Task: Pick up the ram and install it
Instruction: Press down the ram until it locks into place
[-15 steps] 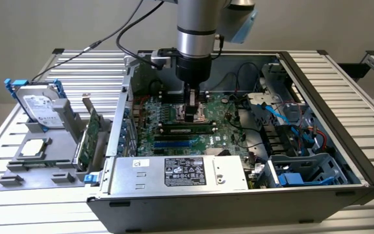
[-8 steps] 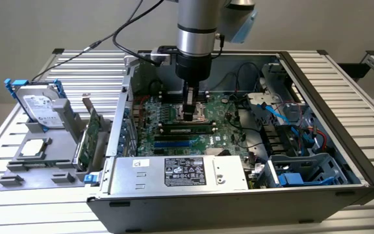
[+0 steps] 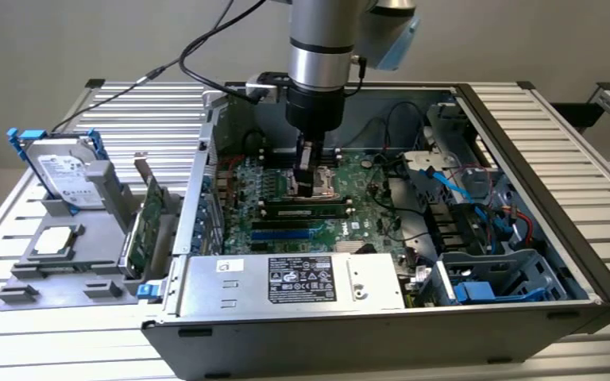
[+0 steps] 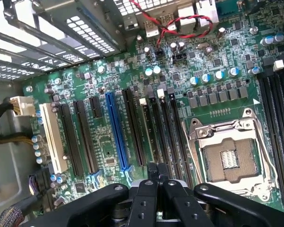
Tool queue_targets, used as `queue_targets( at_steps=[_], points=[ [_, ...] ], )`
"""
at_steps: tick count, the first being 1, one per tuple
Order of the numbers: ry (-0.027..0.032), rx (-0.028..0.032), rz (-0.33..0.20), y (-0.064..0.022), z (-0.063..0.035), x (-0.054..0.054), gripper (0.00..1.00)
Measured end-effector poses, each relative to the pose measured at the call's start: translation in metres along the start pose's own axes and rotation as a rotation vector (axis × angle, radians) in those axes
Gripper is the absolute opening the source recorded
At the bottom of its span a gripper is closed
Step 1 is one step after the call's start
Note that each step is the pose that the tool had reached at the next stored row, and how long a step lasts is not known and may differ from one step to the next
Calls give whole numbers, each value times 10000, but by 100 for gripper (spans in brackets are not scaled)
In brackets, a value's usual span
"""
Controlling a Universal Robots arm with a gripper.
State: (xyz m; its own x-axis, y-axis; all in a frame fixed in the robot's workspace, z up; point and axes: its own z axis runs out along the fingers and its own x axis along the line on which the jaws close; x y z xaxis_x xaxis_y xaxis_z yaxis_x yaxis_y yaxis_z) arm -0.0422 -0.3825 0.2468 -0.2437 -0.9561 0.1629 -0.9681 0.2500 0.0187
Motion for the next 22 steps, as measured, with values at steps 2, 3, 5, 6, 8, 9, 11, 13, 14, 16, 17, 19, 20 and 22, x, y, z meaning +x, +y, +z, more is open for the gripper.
queue_targets(
  at_steps=[2, 3, 5, 6, 8, 9, 11, 13, 14, 16, 17, 19, 20, 22],
  points=[
    [8, -14, 209, 0, -1, 0, 11],
    [1, -1, 310, 0, -1, -1, 11],
    [-24, 39, 525, 0, -1, -2, 11],
    [-36, 58, 638, 0, -1, -2, 11],
    [-57, 86, 869, 1, -2, -3, 11],
    [-68, 98, 987, 1, -1, -4, 11],
    [-87, 120, 1225, 1, -2, -5, 11],
    [-106, 139, 1474, 1, -2, -6, 11],
    [-116, 148, 1598, 1, -2, -7, 11],
    [-135, 167, 1840, 2, -2, -8, 11],
    [-145, 176, 1969, 2, -2, -8, 11],
    [-162, 185, 2216, 2, -2, -9, 11],
    [-167, 182, 2351, 2, -2, -10, 11],
    [-170, 154, 2639, 3, -3, -10, 11]
  ],
)
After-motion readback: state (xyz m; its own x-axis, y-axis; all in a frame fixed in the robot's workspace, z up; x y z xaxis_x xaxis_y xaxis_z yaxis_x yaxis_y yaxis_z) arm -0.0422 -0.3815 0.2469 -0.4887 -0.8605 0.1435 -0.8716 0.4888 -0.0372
